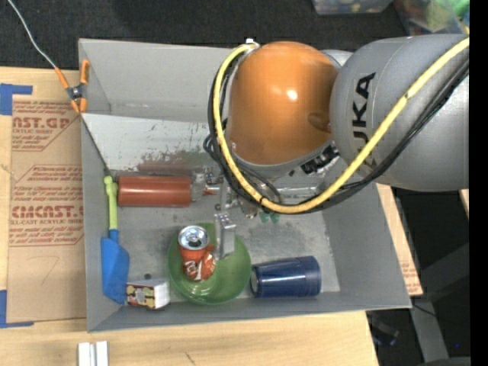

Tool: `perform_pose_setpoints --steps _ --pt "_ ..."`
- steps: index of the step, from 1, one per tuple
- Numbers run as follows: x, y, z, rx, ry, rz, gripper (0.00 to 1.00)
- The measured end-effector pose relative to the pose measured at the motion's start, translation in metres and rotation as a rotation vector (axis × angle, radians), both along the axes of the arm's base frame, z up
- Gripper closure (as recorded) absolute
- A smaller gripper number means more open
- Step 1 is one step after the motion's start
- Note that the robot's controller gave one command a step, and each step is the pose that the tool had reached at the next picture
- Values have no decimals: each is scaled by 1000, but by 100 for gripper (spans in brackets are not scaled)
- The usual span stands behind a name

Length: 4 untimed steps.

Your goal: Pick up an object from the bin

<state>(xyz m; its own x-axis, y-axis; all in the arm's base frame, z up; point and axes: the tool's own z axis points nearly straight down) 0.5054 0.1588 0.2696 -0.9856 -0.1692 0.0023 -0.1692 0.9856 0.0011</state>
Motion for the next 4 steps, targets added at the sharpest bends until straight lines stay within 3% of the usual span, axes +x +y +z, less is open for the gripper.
perform_pose_setpoints --steps 1,2,3,4 --pt "0 -8 -57 3 -5 54 0" --pt "-22 21 -128 -1 6 -56 0" --pt "-18 4 -168 4 -5 377 100" --pt "-18 4 -168 4 -5 377 100"
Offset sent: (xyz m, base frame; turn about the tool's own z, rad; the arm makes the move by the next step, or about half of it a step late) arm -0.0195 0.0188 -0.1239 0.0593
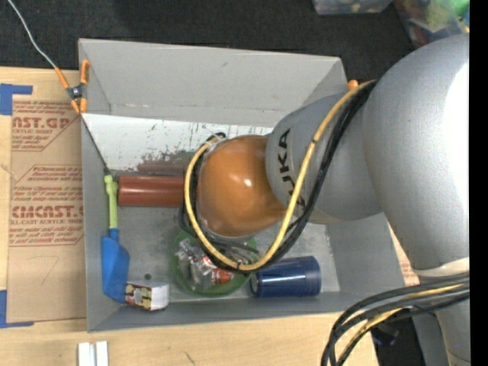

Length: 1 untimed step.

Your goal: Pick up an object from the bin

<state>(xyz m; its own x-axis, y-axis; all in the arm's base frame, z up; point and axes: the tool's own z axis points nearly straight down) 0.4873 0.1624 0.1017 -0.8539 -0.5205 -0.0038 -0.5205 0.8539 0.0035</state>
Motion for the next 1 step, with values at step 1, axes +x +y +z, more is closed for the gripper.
perform_pose_setpoints --steps 1 --pt "19 14 73 2 -4 20 100"
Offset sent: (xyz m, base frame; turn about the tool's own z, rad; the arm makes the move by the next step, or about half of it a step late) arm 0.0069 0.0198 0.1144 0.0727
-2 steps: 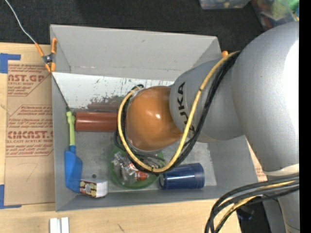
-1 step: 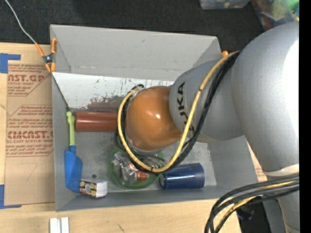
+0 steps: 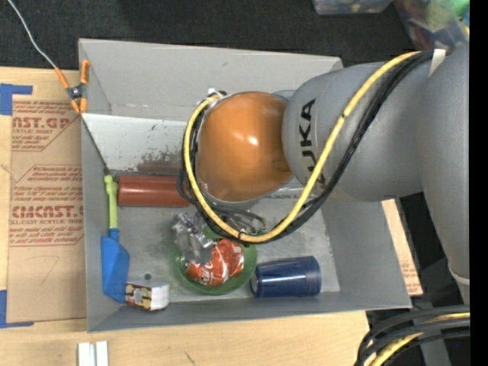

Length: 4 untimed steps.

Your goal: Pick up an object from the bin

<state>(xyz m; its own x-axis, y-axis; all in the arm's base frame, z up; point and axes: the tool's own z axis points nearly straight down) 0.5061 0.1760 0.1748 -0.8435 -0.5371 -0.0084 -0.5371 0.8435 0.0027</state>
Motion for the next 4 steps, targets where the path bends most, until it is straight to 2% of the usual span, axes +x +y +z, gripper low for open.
perform_pose_setpoints --steps 1,2,3,4 --pt "-11 6 39 1 5 -91 100" --pt "-13 -7 -47 1 -5 125 100" --pt "-19 -19 -56 1 1 123 0" --pt "-21 -23 -40 1 2 119 0"
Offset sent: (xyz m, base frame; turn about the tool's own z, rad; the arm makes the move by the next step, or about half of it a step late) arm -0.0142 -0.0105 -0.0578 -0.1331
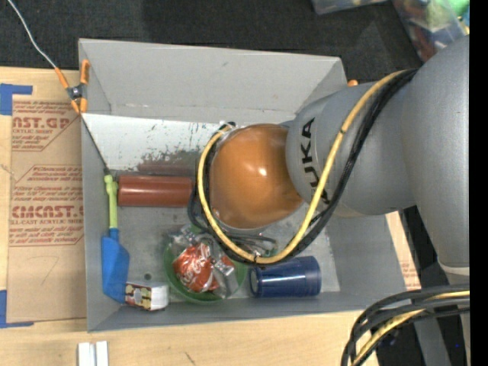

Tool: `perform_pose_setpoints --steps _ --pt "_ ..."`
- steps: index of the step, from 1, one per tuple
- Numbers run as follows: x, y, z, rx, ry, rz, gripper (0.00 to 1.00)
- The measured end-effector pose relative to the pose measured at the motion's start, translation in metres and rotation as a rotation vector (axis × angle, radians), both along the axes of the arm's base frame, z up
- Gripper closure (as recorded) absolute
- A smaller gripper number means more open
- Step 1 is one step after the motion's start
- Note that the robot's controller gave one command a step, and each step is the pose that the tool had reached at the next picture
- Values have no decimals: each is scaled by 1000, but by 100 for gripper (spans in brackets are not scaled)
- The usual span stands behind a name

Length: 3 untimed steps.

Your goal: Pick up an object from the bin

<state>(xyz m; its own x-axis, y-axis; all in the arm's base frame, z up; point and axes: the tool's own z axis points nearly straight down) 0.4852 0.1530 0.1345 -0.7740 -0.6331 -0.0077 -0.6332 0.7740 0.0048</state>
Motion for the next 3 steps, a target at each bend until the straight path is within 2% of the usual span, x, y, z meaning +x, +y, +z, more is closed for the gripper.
perform_pose_setpoints --steps 1,2,3 --pt "1 11 73 0 1 -10 0" --pt "11 10 23 3 -4 35 0" --pt "5 7 -5 1 -4 325 0"
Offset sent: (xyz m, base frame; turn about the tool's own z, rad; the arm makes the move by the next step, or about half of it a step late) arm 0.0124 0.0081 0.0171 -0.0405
